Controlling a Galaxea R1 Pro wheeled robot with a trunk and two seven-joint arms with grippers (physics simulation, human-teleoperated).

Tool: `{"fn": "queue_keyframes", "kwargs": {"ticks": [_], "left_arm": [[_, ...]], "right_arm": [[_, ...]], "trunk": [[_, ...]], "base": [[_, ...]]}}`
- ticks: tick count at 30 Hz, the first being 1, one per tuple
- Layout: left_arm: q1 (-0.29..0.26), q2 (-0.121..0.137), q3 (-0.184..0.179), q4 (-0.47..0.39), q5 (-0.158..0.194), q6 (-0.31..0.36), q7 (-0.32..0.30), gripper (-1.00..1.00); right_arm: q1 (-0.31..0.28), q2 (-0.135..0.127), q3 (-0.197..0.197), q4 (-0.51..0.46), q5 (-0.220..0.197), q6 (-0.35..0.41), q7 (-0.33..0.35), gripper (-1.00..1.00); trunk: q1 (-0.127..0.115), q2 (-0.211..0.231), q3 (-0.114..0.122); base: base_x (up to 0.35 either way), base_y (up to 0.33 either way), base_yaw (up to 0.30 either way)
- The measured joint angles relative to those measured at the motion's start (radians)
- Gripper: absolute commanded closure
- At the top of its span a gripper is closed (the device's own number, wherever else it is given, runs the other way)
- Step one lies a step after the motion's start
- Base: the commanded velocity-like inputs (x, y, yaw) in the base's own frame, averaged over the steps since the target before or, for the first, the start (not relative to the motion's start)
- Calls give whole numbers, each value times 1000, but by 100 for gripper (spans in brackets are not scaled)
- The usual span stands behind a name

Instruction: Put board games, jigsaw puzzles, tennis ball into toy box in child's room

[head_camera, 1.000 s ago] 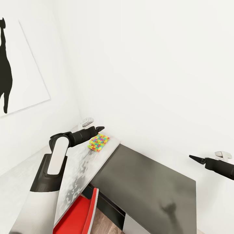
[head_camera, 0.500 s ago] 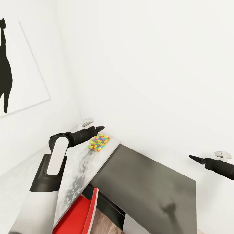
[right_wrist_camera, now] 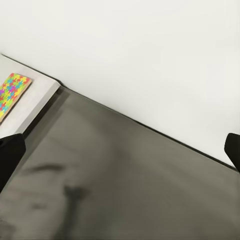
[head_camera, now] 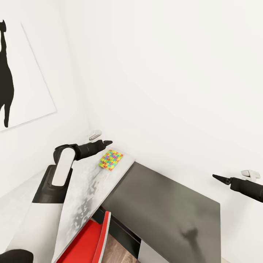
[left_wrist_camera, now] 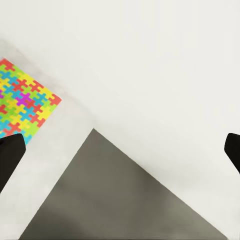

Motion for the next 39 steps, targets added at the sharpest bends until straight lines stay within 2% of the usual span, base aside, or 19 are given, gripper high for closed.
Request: {"fn": "queue_keyframes", "kwargs": {"ticks": [5,6,9,10,12,13,14,19,20,22,26,27,30,36,39], "left_arm": [[-138,41,40,236,-4,-15,-1,-100],[-140,41,41,237,-2,-16,-1,-100],[-233,64,71,401,-5,-28,-9,-100],[-234,64,71,403,-4,-28,-9,-100],[-293,85,81,512,-7,-38,-22,-100],[-294,85,81,514,-6,-39,-22,-100],[-347,105,85,620,-11,-60,-40,-100],[-461,133,84,857,-20,-161,-80,-100],[-461,134,83,858,-20,-161,-80,-100],[-485,138,77,914,-37,-199,-88,-100],[-507,141,67,984,-71,-297,-96,-100],[-507,141,67,985,-71,-297,-96,-100],[-514,141,64,1024,-84,-365,-98,-100],[-518,134,61,1070,-92,-444,-100,-100],[-517,132,61,1079,-93,-465,-100,-100]], "right_arm": [[0,0,2,0,-1,7,0,-100],[0,0,2,0,-1,7,0,-100],[0,0,20,0,-1,9,-1,-100],[0,0,20,0,-1,9,-1,-100],[0,1,41,1,-1,11,-2,-100],[0,0,41,1,-1,10,-2,-100],[0,1,59,1,-1,11,-2,-100],[0,0,82,1,-2,17,-2,-100],[0,0,83,1,-2,17,-2,-100],[0,0,86,1,-3,27,-2,-100],[0,0,91,1,-3,54,-3,-100],[0,0,91,1,-3,54,-3,-100],[0,-1,92,1,-4,67,-3,-100],[1,-1,93,1,-6,79,-3,-100],[1,-1,93,1,-8,82,-3,-100]], "trunk": [[0,0,0],[0,0,0],[0,0,0],[0,0,0],[0,0,0],[0,0,0],[0,0,0],[0,0,-4],[0,0,-5],[0,0,-7],[0,0,-13],[0,0,-14],[0,0,-19],[0,0,-29],[0,0,-33]], "base": [[0,0,0],[0,0,0],[0,0,0],[0,0,0],[0,0,0],[0,0,0],[0,0,0],[0,0,0],[0,0,0],[0,0,0],[0,0,0],[0,0,0],[0,0,0],[0,0,0],[0,0,0]]}}
